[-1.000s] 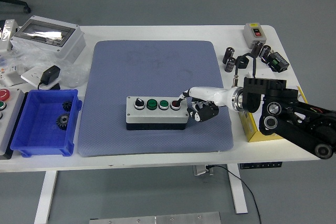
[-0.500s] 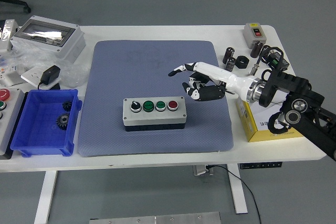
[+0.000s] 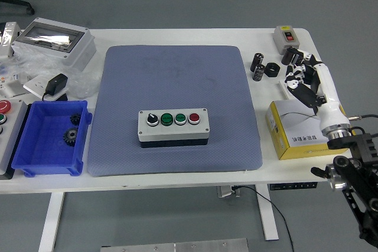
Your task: Pick up the button,place it on the desk,press the button,press the button
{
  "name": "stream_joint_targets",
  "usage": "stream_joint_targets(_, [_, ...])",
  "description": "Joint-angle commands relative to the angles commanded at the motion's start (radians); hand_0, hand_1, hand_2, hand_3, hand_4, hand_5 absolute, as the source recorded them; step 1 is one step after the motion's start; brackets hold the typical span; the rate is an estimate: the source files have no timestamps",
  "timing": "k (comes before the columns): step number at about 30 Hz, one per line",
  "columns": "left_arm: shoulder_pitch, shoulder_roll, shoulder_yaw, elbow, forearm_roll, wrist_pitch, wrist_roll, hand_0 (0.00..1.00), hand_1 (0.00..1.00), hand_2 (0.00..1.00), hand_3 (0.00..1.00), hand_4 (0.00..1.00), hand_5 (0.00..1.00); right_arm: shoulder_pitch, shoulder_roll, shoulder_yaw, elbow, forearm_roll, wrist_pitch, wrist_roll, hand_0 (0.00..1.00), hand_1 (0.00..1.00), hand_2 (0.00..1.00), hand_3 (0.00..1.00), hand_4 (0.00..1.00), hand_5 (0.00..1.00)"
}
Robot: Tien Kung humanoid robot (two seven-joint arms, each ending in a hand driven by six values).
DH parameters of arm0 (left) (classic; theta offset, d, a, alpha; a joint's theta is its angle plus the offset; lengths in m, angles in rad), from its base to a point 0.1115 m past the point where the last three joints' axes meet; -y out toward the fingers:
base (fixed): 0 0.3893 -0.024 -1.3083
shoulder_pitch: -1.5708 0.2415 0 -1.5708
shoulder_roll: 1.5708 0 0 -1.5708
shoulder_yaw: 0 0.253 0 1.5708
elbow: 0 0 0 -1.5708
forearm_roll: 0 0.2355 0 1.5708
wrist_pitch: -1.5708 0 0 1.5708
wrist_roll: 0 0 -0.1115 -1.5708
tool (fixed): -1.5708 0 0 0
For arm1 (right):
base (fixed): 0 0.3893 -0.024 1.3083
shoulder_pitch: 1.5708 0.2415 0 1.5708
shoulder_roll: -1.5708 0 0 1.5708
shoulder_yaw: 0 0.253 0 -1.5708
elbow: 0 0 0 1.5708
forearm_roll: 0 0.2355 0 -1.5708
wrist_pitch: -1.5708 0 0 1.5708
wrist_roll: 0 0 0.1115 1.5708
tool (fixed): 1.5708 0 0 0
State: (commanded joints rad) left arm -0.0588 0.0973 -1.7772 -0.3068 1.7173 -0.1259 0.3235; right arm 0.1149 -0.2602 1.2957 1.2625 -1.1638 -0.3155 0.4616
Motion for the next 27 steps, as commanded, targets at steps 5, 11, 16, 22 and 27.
stream_joint_targets(5, [-0.008,0.003,-0.014,0.004,0.023,-0.003,-0.011,0.568,0.476,0.458,0.58,0.002,0.002,-0.021,0.017,0.025,-0.017,0.113,-0.027,0.117,0.8,0.793,0.816,0.837,0.846,0.739])
stream_joint_targets(11, [-0.006,0.012,-0.012,0.003,0.021,0.004,-0.005,0.569,0.473,0.456,0.574,0.002,0.002,-0.019,0.02,0.031,-0.013,0.141,-0.033,0.163,0.827,0.806,0.825,0.826,0.915,0.926])
stream_joint_targets(16, [-0.001,0.017,-0.009,0.001,0.018,0.009,0.005,0.569,0.473,0.456,0.574,0.002,0.002,-0.022,0.022,0.032,-0.01,0.14,-0.036,0.166,0.827,0.806,0.825,0.826,0.915,0.926])
stream_joint_targets(22, [0.0,0.02,-0.016,0.001,0.034,0.01,0.011,0.58,0.478,0.464,0.566,0.007,0.002,-0.029,0.024,0.028,-0.01,0.14,-0.033,0.165,0.83,0.809,0.823,0.817,0.924,0.949])
stream_joint_targets(27, [-0.002,0.024,-0.023,0.001,0.046,0.01,0.013,0.59,0.486,0.469,0.569,0.058,0.002,-0.03,0.025,0.029,-0.014,0.154,-0.017,0.159,0.836,0.807,0.821,0.811,0.923,0.971])
